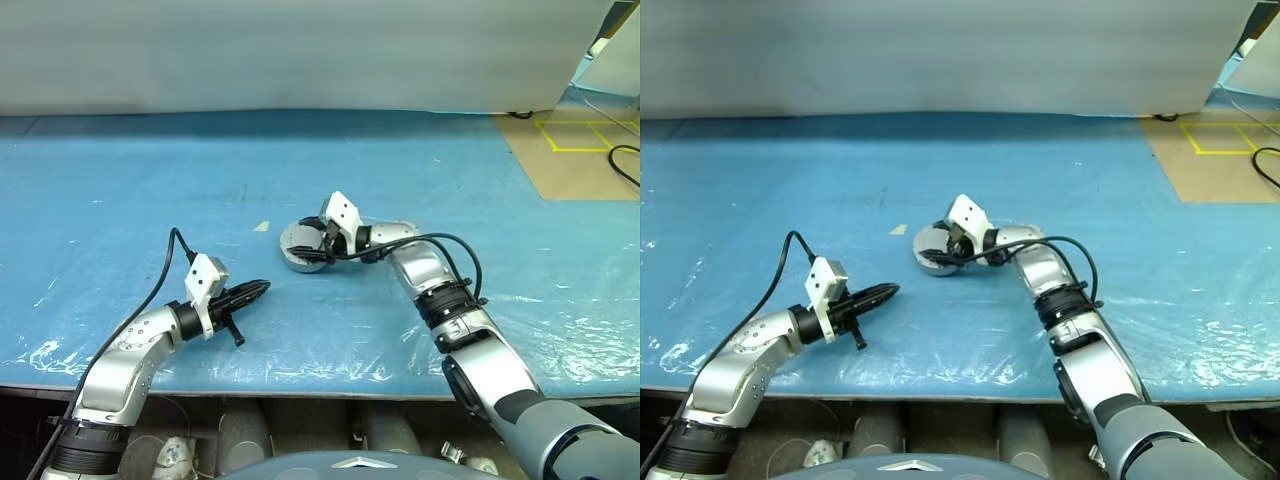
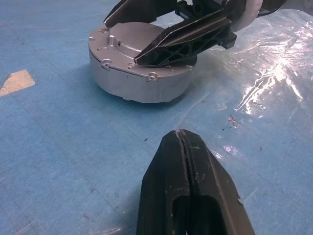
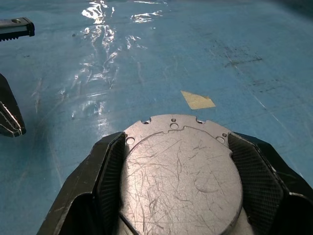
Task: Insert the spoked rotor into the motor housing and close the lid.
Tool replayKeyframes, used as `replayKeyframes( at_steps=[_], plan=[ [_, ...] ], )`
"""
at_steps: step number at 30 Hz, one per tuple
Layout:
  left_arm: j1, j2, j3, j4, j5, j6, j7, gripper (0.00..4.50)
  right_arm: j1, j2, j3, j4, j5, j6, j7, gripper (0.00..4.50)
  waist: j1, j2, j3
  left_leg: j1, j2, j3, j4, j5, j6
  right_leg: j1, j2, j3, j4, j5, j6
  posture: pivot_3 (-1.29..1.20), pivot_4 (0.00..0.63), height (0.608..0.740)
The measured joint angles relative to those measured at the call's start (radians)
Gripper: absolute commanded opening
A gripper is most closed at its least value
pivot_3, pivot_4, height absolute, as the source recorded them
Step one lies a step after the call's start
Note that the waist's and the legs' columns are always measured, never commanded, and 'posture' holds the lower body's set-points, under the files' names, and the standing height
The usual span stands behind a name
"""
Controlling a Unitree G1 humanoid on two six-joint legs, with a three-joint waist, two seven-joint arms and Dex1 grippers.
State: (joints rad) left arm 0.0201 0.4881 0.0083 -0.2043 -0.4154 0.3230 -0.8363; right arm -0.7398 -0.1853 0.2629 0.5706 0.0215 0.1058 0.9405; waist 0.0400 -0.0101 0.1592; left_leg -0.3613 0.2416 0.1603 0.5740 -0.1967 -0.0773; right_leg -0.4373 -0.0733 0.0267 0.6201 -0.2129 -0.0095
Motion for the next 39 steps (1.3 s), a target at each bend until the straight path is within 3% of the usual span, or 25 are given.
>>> replayKeyframes(
  at_steps=[10,16,23,39],
  plan=[
    [-0.011,-0.013,0.0,0.007,0.004,-0.009,0.01,0.0,-0.002,-0.026,0.042,0.01,-0.028,-0.056,-0.012,3.0,0.003,0.0,-0.001,0.006,-0.001,0.0,0.0,-0.001,0.002,0.006,-0.001,0.0,0.0,0.0,0.0,0.0,0.15,0.74],
    [-0.208,-0.086,0.0,0.138,0.069,-0.08,0.103,0.0,-0.01,-0.026,0.051,0.028,-0.028,-0.062,-0.021,3.0,0.004,0.0,-0.001,0.01,-0.001,0.0,0.0,-0.002,0.003,0.01,-0.001,0.002,0.0,0.0,0.0,0.0,0.15,0.74],
    [-0.316,-0.111,-0.046,0.289,0.167,-0.134,0.134,0.0,-0.017,-0.027,0.057,0.031,-0.027,-0.067,-0.019,3.0,0.002,0.0,-0.002,0.01,-0.002,0.0,-0.002,-0.001,0.001,0.01,-0.001,0.001,-0.002,0.0,0.0,0.0,0.15,0.74],
    [-0.356,-0.134,-0.129,0.348,0.259,-0.151,0.122,0.0,-0.016,-0.03,0.055,0.032,-0.027,-0.064,-0.023,3.0,0.004,0.0,-0.002,0.01,-0.002,0.0,-0.003,-0.002,0.003,0.01,-0.002,0.002,-0.002,0.0,0.0,0.0,0.15,0.74]
  ],
)
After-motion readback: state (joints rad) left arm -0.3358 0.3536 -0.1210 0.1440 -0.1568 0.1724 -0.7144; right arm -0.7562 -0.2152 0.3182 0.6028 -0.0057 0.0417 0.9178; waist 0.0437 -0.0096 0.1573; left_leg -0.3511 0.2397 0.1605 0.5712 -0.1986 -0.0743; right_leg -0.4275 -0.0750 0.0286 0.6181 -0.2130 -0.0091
